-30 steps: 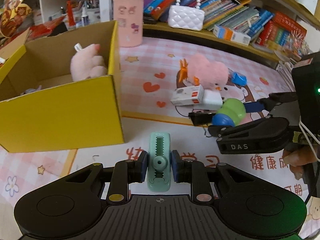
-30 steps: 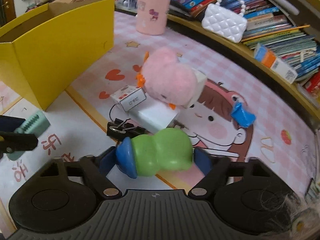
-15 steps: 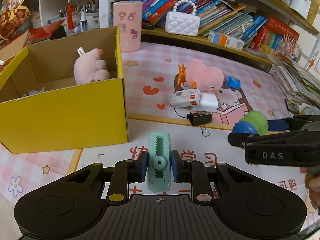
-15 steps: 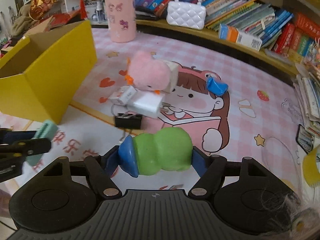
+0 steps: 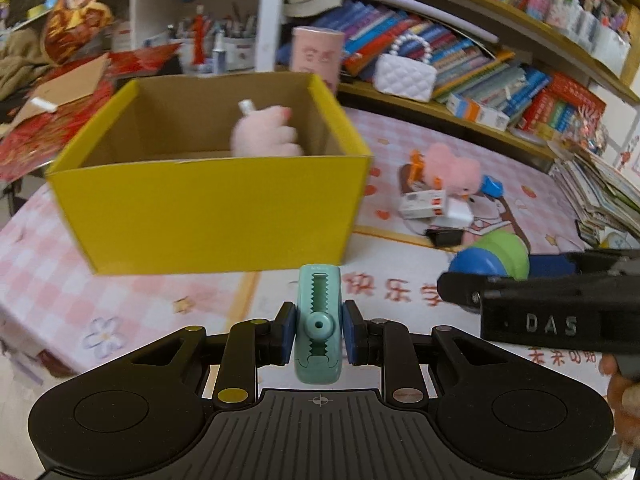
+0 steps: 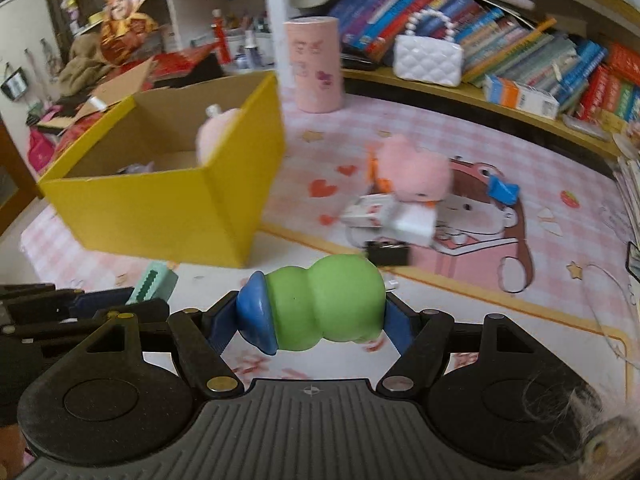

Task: Organize objects
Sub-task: 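Carry the mint-green toy and the gourd toy over the yellow box with both tools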

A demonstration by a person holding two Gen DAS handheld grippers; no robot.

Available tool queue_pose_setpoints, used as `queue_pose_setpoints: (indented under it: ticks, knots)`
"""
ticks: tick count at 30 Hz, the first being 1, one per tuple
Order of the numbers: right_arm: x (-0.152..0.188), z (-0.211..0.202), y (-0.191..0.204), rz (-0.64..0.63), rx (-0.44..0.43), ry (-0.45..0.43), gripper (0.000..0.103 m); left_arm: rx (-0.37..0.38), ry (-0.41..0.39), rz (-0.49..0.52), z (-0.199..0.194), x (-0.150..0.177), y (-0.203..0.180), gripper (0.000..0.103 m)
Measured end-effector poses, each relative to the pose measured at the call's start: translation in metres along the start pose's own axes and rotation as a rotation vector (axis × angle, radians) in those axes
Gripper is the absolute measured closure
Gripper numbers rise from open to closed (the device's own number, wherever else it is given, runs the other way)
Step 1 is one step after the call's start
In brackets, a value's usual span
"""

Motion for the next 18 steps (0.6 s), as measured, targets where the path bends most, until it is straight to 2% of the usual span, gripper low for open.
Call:
queue_pose_setpoints:
  ticks: [7, 18]
  knots:
    - [0.016, -0.010, 0.044, 0.014, -0.009, -0.003, 0.031, -0.010, -0.030, -0.012, -0.027, 0.016, 0.033, 0.080]
    - [0.047, -0.020, 0.098, 0.030, -0.006, 0.005, 0.031, 0.006, -0.035, -0.001, -0.054, 0.045, 0.064, 0.080]
Point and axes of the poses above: each gripper's, at about its wrist camera, not at the fingertips, and z roughly the way its jaws point, y to its left, x to its underside, the point moved 8 cm from there along z, roughly the way its jaws point, and after that the axes turned 8 degrees about y, right-handed, at the moved point
